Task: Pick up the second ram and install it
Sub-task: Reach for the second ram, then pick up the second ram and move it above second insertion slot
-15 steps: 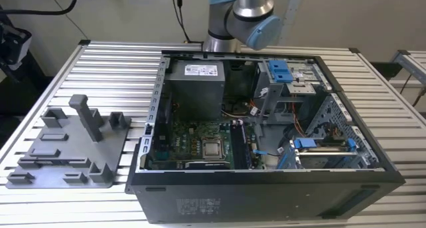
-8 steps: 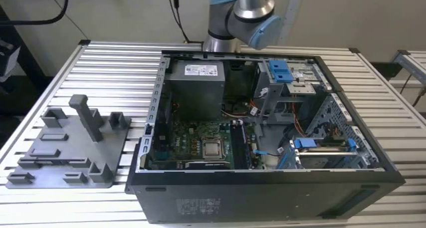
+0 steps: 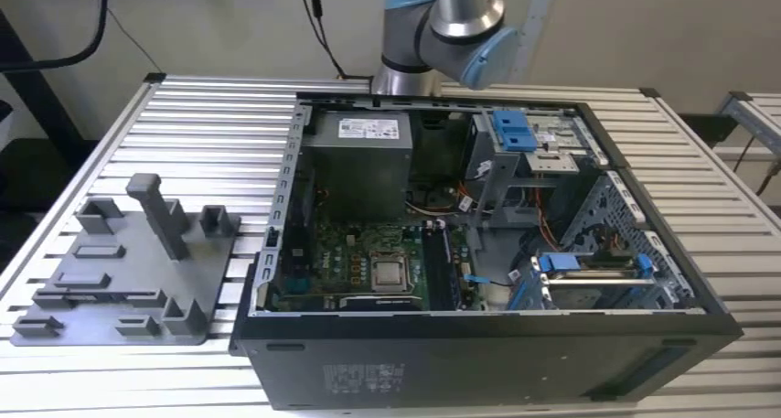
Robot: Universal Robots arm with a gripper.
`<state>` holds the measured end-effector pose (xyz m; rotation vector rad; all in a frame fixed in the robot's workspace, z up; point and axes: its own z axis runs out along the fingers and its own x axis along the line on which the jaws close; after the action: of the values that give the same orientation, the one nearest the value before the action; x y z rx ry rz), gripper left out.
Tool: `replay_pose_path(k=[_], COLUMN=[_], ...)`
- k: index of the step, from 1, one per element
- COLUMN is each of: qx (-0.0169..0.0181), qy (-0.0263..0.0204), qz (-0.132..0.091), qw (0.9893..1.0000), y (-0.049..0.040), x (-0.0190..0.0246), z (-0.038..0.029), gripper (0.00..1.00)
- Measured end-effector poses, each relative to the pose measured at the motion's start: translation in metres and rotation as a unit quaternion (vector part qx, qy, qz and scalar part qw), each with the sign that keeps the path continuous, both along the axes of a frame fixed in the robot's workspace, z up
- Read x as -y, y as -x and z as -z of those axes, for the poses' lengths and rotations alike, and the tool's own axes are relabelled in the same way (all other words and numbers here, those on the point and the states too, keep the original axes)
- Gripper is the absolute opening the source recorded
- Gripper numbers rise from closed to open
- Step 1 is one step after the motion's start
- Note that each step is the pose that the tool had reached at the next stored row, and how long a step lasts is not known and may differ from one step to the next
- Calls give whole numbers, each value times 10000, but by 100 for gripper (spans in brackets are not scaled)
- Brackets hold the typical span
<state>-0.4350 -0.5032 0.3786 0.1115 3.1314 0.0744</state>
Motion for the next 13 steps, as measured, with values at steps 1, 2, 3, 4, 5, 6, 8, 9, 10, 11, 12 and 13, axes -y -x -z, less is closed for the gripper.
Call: replay_pose_path(k=[1, 2, 3, 4, 5, 6, 8, 9, 10, 11, 12, 13], qx=[2, 1, 1, 1, 1, 0, 1, 1, 1, 1, 1, 1], qy=[-1, 0, -1, -1, 0, 0, -1, 0, -1, 0, -1, -1], qz=[-1, 0, 0, 0, 0, 0, 0, 0, 0, 0, 0, 0], qw=[10000, 10000, 10000, 10000, 10000, 10000, 10000, 10000, 10000, 10000, 10000, 10000], y=[0, 0, 0, 0, 0, 0, 0, 0, 0, 0, 0, 0], x=[9, 9, 9, 9, 9, 10, 11, 13, 13, 13, 13, 13], z=[2, 1, 2, 1, 1, 1, 1, 1, 1, 1, 1, 1], gripper=[11, 11, 11, 11, 11, 11, 11, 11, 11, 11, 11, 11])
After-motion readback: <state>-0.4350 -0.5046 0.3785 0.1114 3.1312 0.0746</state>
